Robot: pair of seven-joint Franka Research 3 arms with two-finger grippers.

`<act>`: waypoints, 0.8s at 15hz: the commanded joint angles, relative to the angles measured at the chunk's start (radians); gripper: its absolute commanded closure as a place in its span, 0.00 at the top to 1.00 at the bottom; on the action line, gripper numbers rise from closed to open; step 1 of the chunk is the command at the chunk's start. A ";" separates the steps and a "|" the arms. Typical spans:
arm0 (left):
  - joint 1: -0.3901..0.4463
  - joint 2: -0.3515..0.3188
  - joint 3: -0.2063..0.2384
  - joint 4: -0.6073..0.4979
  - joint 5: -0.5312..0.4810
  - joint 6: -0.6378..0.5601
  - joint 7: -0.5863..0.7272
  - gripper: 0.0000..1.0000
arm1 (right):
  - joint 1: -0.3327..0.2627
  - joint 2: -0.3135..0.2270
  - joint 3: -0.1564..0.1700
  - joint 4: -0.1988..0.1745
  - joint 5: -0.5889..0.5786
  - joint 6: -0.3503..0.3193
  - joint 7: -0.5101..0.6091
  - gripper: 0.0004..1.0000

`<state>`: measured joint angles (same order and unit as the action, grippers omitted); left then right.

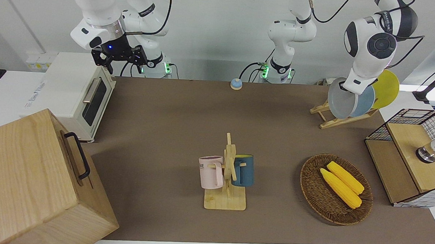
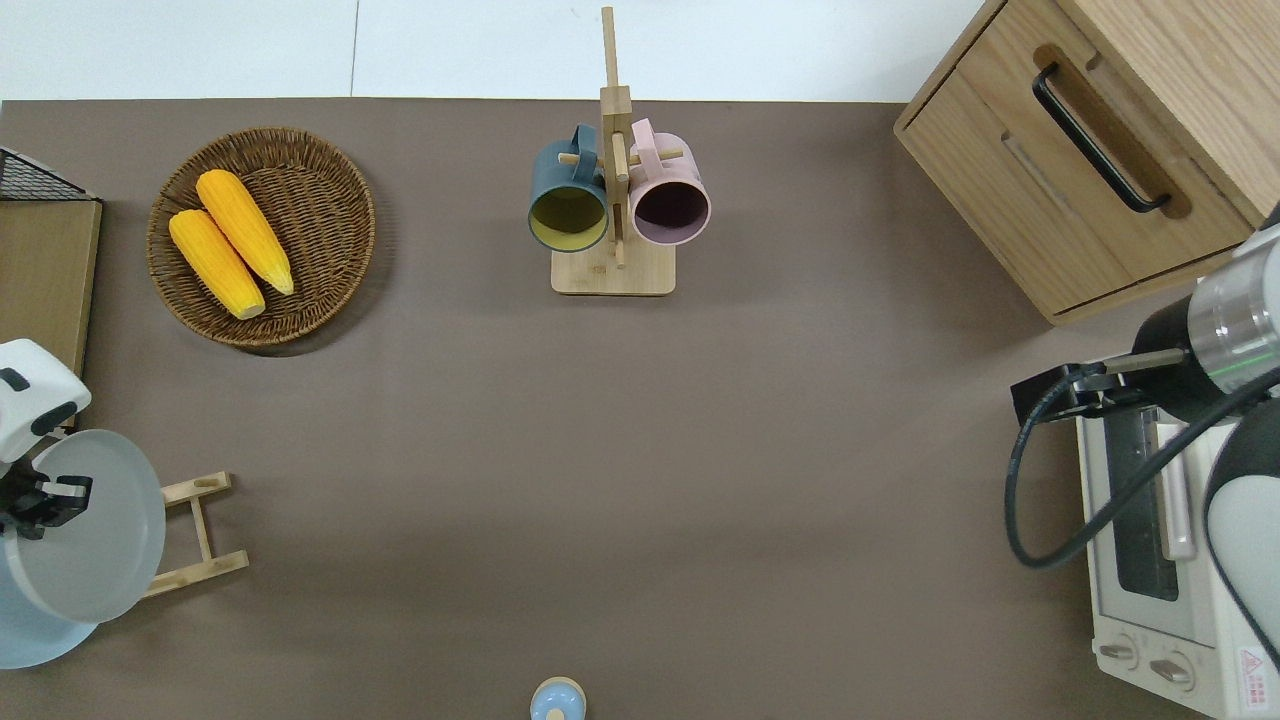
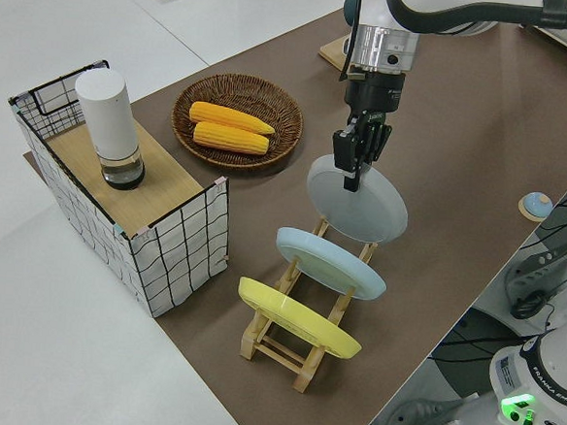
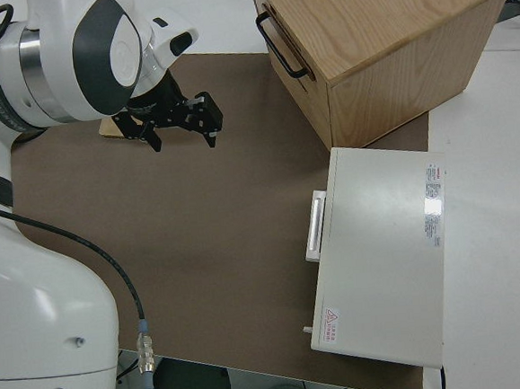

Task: Pick gray plate from low plate rack and place it on table with left arm
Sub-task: 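Carry the gray plate with the left gripper and lower it onto the table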

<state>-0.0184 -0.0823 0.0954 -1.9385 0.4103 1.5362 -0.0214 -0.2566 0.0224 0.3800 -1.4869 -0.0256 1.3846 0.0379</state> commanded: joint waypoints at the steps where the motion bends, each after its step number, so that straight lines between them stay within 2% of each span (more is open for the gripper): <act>1: -0.003 -0.007 0.000 0.036 -0.140 -0.007 -0.003 0.00 | -0.026 -0.002 0.023 0.010 -0.007 -0.015 0.013 0.98; 6: -0.003 -0.002 -0.002 0.027 -0.347 0.047 -0.092 0.00 | -0.026 -0.002 0.023 0.010 -0.007 -0.015 0.013 0.98; 10: -0.005 -0.002 -0.003 -0.043 -0.479 0.198 -0.100 0.00 | -0.026 -0.002 0.023 0.010 -0.007 -0.015 0.013 0.98; 12: -0.005 -0.002 -0.020 -0.080 -0.536 0.263 -0.100 0.00 | -0.026 -0.002 0.023 0.010 -0.007 -0.015 0.013 0.98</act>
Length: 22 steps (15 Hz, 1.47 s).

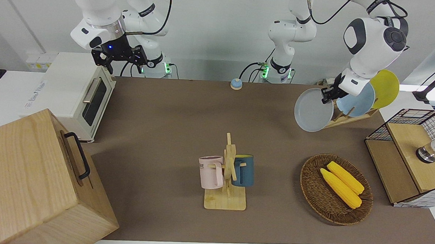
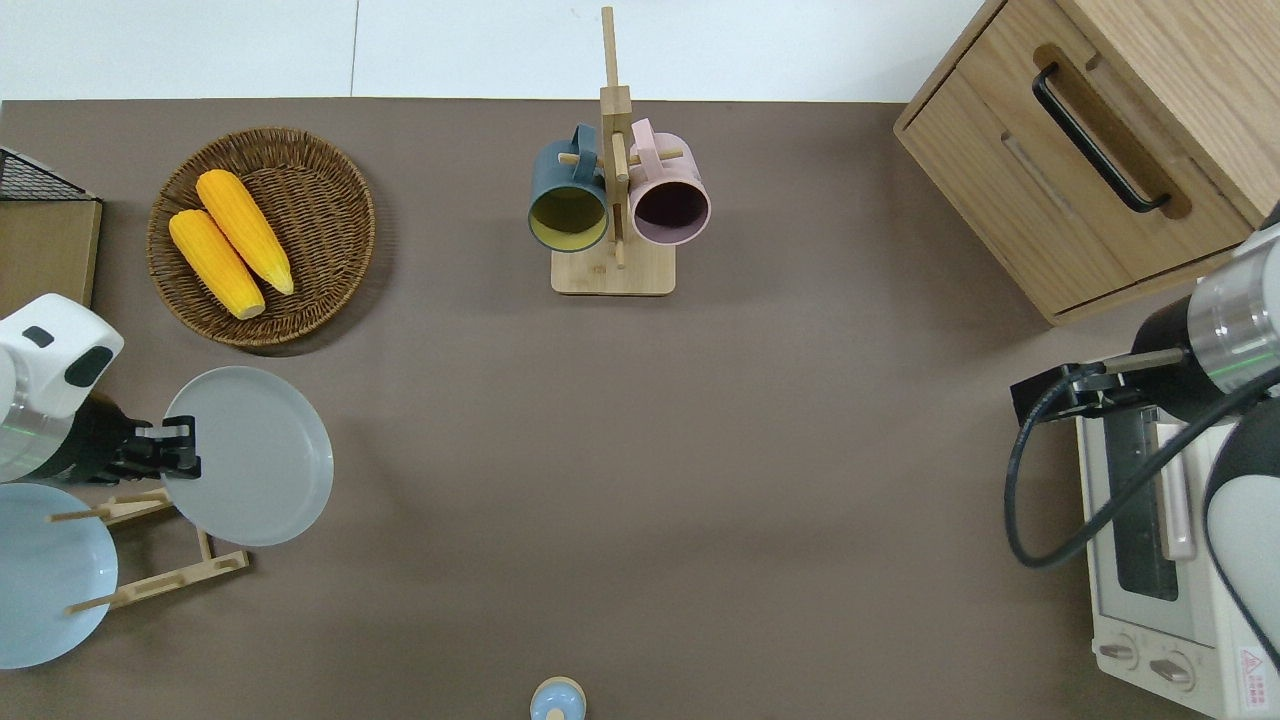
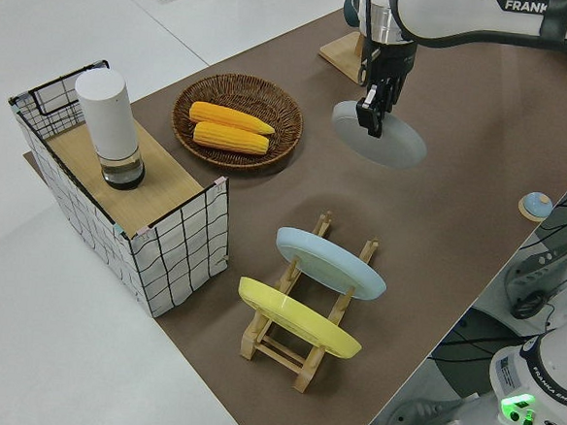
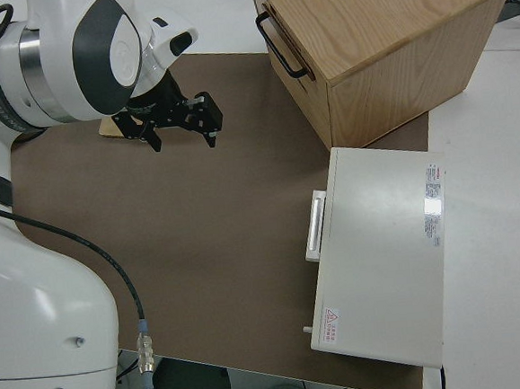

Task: Pick gray plate from low plate rack and place it on table with left arm
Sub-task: 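Carry the gray plate with the left gripper and lower it onto the table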

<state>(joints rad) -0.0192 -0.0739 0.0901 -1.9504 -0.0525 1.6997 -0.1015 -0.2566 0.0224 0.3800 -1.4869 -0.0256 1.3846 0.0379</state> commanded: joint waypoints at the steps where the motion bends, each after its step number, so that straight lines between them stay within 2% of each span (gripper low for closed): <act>1: -0.004 -0.010 -0.018 -0.088 -0.093 0.135 -0.021 0.00 | -0.026 -0.002 0.023 0.010 -0.007 -0.015 0.013 0.98; 3: -0.005 -0.013 -0.033 -0.143 -0.133 0.219 -0.021 0.00 | -0.026 -0.002 0.023 0.010 -0.007 -0.015 0.013 0.98; 6: -0.005 -0.026 -0.070 -0.231 -0.135 0.357 -0.021 0.00 | -0.026 -0.002 0.023 0.010 -0.007 -0.015 0.013 0.98; 9: -0.007 -0.052 -0.078 -0.298 -0.136 0.432 -0.021 0.00 | -0.026 -0.002 0.023 0.010 -0.007 -0.015 0.013 0.98; 13: -0.008 -0.061 -0.089 -0.364 -0.132 0.460 -0.020 0.00 | -0.026 -0.002 0.023 0.010 -0.007 -0.015 0.013 0.98; 17: -0.008 -0.032 -0.092 -0.390 -0.122 0.456 -0.020 0.00 | -0.026 -0.002 0.023 0.010 -0.007 -0.015 0.013 0.98; 19: -0.007 -0.027 -0.092 -0.390 -0.122 0.443 -0.018 0.12 | -0.026 -0.002 0.023 0.010 -0.007 -0.015 0.013 0.98; 20: -0.005 -0.027 -0.092 -0.390 -0.122 0.442 -0.020 0.34 | -0.026 -0.002 0.023 0.010 -0.007 -0.015 0.013 0.98; 21: -0.005 -0.027 -0.089 -0.390 -0.122 0.442 -0.027 0.65 | -0.026 -0.002 0.023 0.010 -0.007 -0.015 0.013 0.98; 22: -0.005 -0.027 -0.092 -0.386 -0.121 0.442 -0.041 0.72 | -0.026 -0.002 0.023 0.010 -0.007 -0.015 0.013 0.98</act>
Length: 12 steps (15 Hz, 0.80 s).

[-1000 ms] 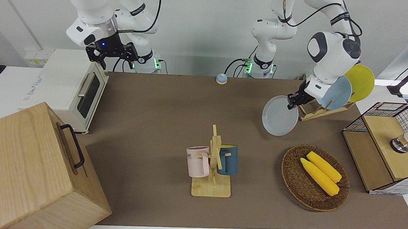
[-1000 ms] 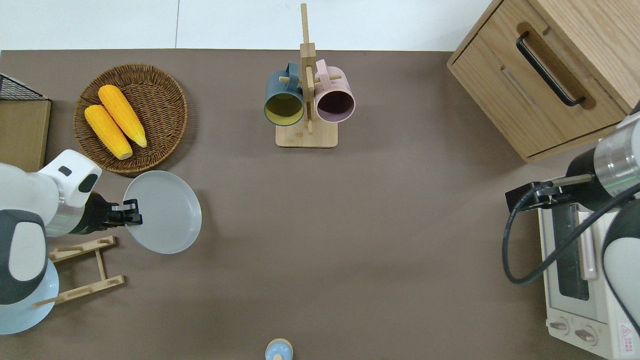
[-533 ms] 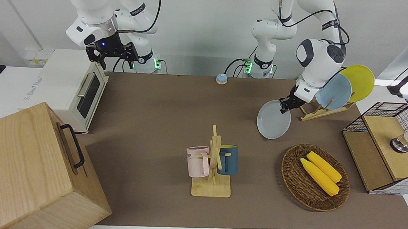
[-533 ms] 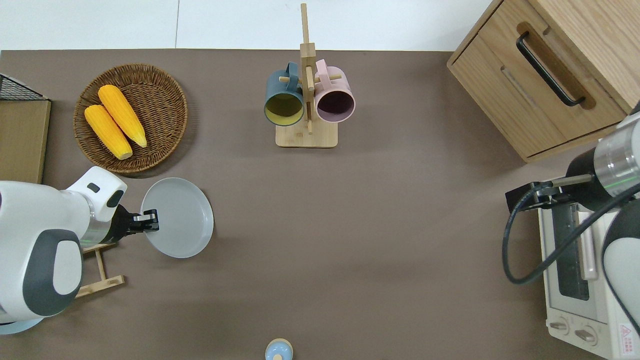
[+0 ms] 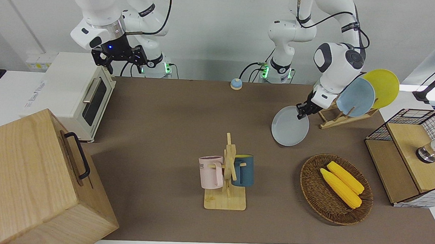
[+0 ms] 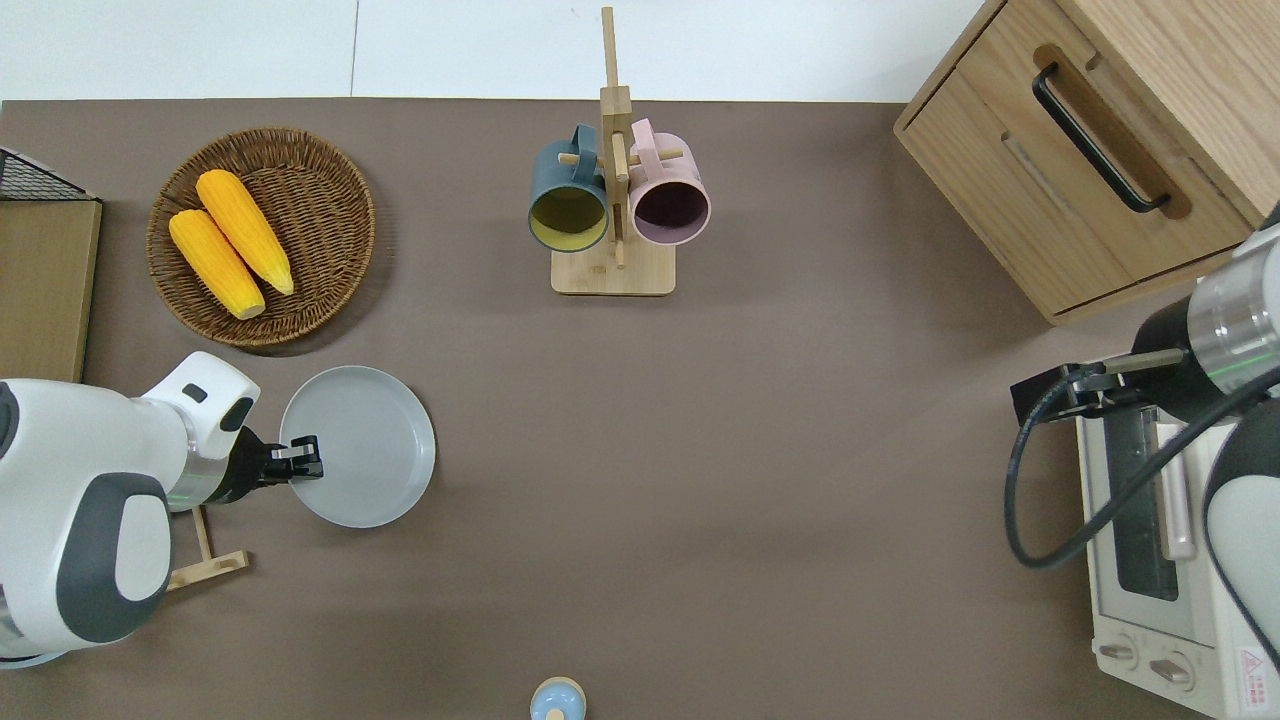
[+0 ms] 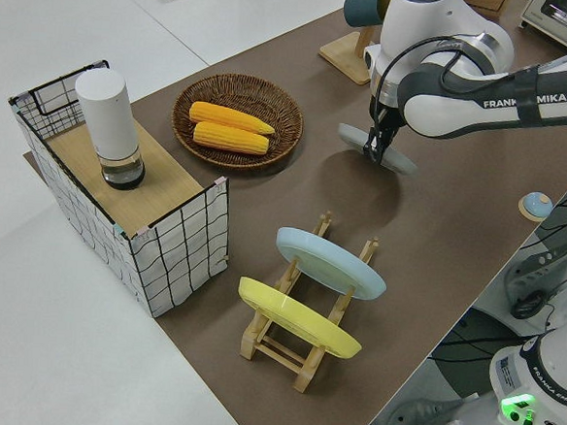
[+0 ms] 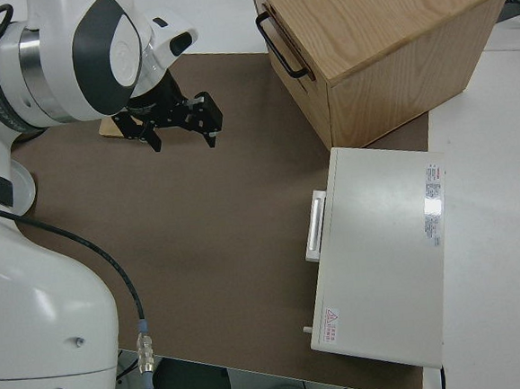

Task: Pick gray plate from low plate rack and place it on table with left arm
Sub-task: 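Carry the gray plate with the left gripper and lower it onto the table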

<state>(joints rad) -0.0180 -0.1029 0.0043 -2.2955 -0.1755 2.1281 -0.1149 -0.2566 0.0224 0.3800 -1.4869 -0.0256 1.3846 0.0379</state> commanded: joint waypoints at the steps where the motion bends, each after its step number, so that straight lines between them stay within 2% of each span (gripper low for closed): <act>1: -0.007 0.002 -0.006 -0.035 0.002 0.013 -0.031 0.82 | -0.026 -0.002 0.023 0.010 -0.007 -0.015 0.013 0.98; 4: -0.007 -0.001 -0.006 -0.027 0.002 0.013 -0.032 0.96 | -0.026 -0.002 0.023 0.010 -0.007 -0.015 0.013 0.98; 9: -0.003 -0.003 -0.003 0.025 0.007 -0.048 -0.042 0.99 | -0.026 -0.002 0.023 0.010 -0.007 -0.015 0.013 0.98; 11: -0.003 -0.001 -0.006 0.074 0.059 -0.083 -0.038 0.99 | -0.026 -0.002 0.023 0.010 -0.007 -0.015 0.013 0.98; 12: -0.006 0.000 -0.006 0.120 0.118 -0.117 -0.043 0.99 | -0.026 -0.002 0.023 0.010 -0.007 -0.015 0.013 0.98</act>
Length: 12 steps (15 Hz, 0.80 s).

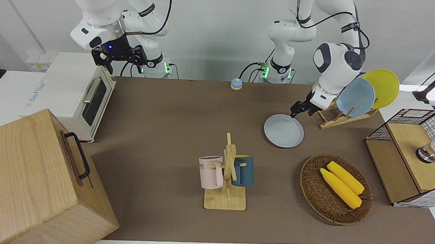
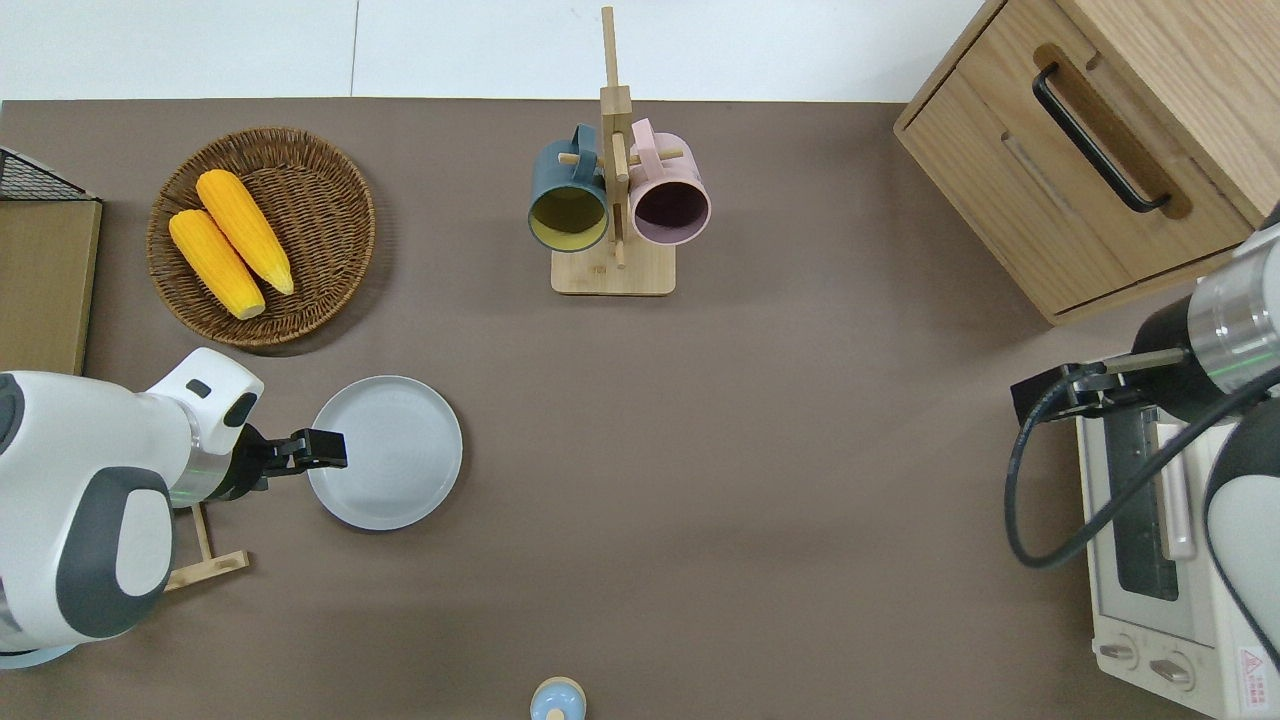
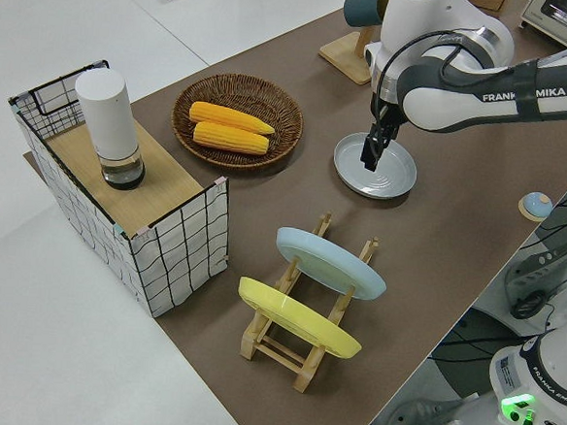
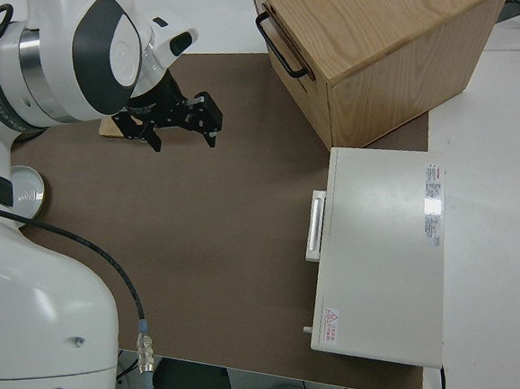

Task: Pick gray plate from low plate rack and place it on table with left arm
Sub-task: 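Open the left gripper and withdraw it from the plate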

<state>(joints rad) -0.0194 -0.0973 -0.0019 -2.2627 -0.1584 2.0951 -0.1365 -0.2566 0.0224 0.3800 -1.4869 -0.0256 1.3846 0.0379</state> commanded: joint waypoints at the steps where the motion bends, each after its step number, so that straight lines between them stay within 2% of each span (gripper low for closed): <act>1: -0.005 -0.005 0.000 0.124 0.123 -0.114 -0.022 0.99 | -0.026 -0.002 0.023 0.010 -0.007 -0.015 0.013 0.98; 4: -0.004 -0.004 0.005 0.253 0.131 -0.242 -0.014 0.99 | -0.026 -0.002 0.023 0.010 -0.007 -0.015 0.013 0.98; 6: -0.005 -0.007 0.000 0.325 0.184 -0.299 -0.009 0.99 | -0.026 -0.002 0.023 0.010 -0.007 -0.015 0.013 0.98; 12: -0.005 -0.016 -0.009 0.434 0.194 -0.317 -0.011 1.00 | -0.026 -0.002 0.023 0.010 -0.007 -0.015 0.013 0.98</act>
<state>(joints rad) -0.0198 -0.1109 -0.0096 -1.8862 0.0155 1.8055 -0.1382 -0.2566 0.0224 0.3800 -1.4869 -0.0256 1.3846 0.0379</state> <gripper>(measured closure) 0.000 0.013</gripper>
